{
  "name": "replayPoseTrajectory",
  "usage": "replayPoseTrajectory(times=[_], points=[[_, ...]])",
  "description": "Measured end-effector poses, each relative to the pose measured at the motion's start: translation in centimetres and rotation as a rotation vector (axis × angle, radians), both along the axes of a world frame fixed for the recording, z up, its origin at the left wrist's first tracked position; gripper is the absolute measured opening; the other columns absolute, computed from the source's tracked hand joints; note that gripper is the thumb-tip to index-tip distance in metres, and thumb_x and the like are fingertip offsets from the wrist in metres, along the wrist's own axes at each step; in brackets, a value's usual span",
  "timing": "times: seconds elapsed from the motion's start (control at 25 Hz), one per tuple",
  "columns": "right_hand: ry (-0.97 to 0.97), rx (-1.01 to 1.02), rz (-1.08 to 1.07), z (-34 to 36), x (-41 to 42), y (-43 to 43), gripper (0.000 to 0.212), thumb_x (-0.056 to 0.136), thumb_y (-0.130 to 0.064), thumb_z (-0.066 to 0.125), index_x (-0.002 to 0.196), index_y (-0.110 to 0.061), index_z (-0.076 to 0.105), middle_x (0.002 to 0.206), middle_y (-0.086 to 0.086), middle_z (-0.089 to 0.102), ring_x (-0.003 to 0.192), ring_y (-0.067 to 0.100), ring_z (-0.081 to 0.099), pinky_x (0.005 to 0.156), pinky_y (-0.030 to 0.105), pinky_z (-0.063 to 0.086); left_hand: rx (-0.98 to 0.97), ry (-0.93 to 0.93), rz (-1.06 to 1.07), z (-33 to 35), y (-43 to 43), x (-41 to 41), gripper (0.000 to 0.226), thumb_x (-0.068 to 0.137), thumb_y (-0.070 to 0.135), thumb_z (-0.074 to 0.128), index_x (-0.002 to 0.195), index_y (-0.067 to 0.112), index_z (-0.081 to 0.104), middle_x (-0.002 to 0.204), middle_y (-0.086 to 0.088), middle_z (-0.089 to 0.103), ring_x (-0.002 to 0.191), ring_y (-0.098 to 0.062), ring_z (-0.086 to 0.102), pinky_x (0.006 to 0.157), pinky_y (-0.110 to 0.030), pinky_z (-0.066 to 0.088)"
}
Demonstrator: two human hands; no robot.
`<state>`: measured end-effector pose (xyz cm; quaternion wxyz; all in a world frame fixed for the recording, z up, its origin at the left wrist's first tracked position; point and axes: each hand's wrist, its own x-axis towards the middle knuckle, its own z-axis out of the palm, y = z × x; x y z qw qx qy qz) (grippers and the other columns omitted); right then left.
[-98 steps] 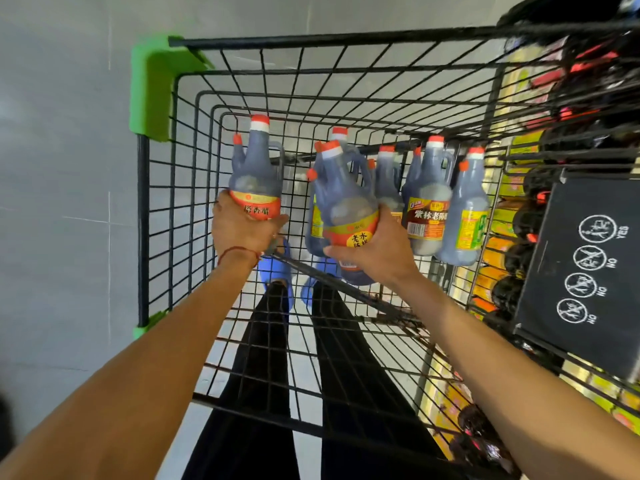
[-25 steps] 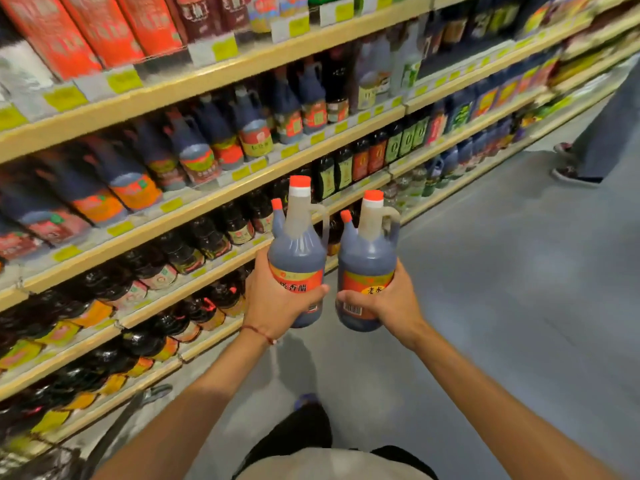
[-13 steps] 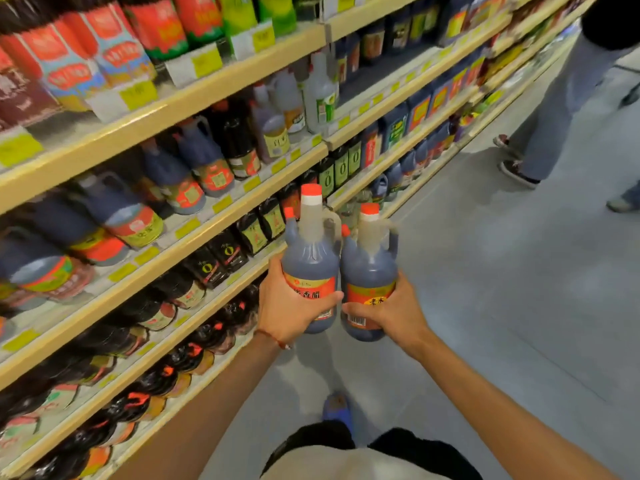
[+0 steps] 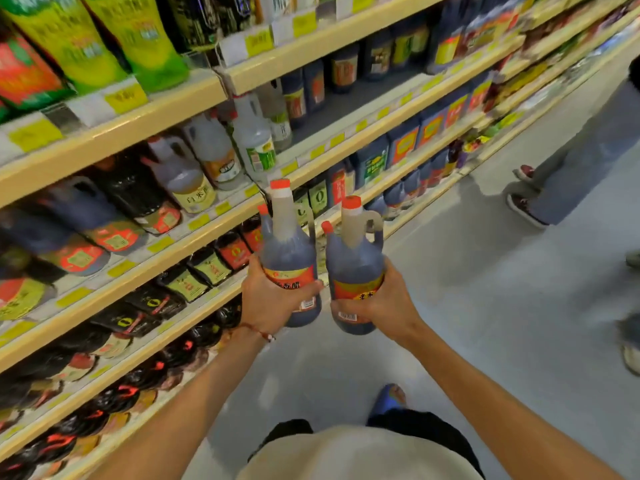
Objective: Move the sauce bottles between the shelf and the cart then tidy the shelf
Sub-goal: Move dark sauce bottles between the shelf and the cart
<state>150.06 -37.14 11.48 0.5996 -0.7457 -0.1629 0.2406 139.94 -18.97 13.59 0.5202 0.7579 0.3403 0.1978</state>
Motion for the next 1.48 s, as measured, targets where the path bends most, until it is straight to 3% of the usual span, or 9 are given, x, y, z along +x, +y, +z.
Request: replayPoseTrajectory(times=[0.12,0.24,0.48,0.6,0.88,1.04,1.2,1.36,1.48], points=[[0.038,-0.008,0.117,1.0,6.2,-1.7,0.086,0.051,-0.041,0.099,0.126,-0.03,0.059,0.111,-0.02,0.072,0.105,0.002,0.069,0.088,0.023,0.058,0.009,0.023,0.101,0.3,-1.6,4.8,0.099,0.051,0.026,0.097,0.134,0.013,0.045,0.124,-0.001,0.064,0.109,-0.02,0.063,0.091,-0.041,0.055],[0.024,-0.002,0.101,1.1,12.5,-2.1,0.103,0.037,-0.076,0.091,0.124,-0.034,0.056,0.108,-0.027,0.071,0.101,-0.002,0.069,0.081,0.016,0.058,0.0,0.034,0.16,0.4,-2.5,9.8,0.094,0.052,0.026,0.096,0.132,0.015,0.046,0.12,0.003,0.063,0.104,-0.017,0.063,0.087,-0.036,0.055],[0.011,-0.023,0.172,0.4,23.7,0.4,0.086,0.058,-0.021,0.102,0.132,-0.022,0.059,0.116,-0.006,0.075,0.101,0.013,0.073,0.079,0.029,0.063,-0.065,0.04,0.221,-1.2,-1.1,19.1,0.09,0.044,0.043,0.097,0.119,0.024,0.052,0.105,0.016,0.066,0.092,-0.006,0.067,0.073,-0.027,0.056],[-0.021,-0.035,0.197,0.1,28.9,3.1,0.086,0.057,-0.018,0.102,0.131,-0.021,0.059,0.116,-0.005,0.075,0.101,0.014,0.074,0.078,0.028,0.062,-0.086,0.006,0.244,-1.7,0.6,24.1,0.081,0.05,0.038,0.096,0.117,0.028,0.05,0.101,0.023,0.062,0.091,0.003,0.063,0.07,-0.018,0.052],[-0.001,-0.058,0.27,-0.1,37.8,7.2,0.083,0.057,-0.009,0.101,0.128,-0.016,0.06,0.114,-0.004,0.075,0.096,0.008,0.073,0.073,0.019,0.058,-0.125,0.024,0.303,-1.3,3.7,31.9,0.097,0.039,0.053,0.092,0.121,0.024,0.049,0.116,0.006,0.067,0.103,-0.014,0.067,0.088,-0.045,0.056],[-0.008,-0.075,0.392,-1.3,42.4,8.5,0.083,0.057,-0.012,0.102,0.128,-0.015,0.06,0.115,-0.002,0.075,0.099,0.014,0.075,0.083,0.032,0.064,-0.051,0.125,0.369,-1.0,3.6,35.2,0.087,0.044,0.044,0.094,0.117,0.02,0.052,0.105,0.01,0.066,0.094,-0.008,0.065,0.083,-0.033,0.054],[-0.003,-0.069,0.542,-1.8,46.3,9.6,0.086,0.055,-0.02,0.103,0.13,-0.018,0.06,0.118,-0.003,0.075,0.103,0.015,0.074,0.088,0.039,0.063,0.058,0.26,0.493,-0.6,1.8,38.1,0.096,0.041,0.083,0.071,0.115,0.023,0.057,0.104,0.011,0.068,0.089,-0.01,0.064,0.077,-0.026,0.049],[0.0,-0.05,0.614,-1.7,48.6,9.6,0.088,0.056,-0.024,0.102,0.131,-0.023,0.057,0.119,-0.006,0.073,0.104,0.013,0.073,0.088,0.036,0.063,0.137,0.332,0.579,-0.3,-0.2,40.0,0.105,0.041,0.094,0.054,0.117,0.021,0.058,0.108,0.003,0.07,0.091,-0.017,0.066,0.076,-0.023,0.046],[-0.036,-0.028,0.651,-1.3,49.7,9.9,0.083,0.059,-0.028,0.1,0.129,-0.028,0.056,0.12,-0.008,0.071,0.105,0.012,0.071,0.089,0.031,0.062,0.123,0.264,0.617,-0.5,-0.7,40.8,0.099,0.042,0.082,0.064,0.118,0.019,0.054,0.112,0.002,0.068,0.093,-0.016,0.064,0.08,-0.026,0.049]])
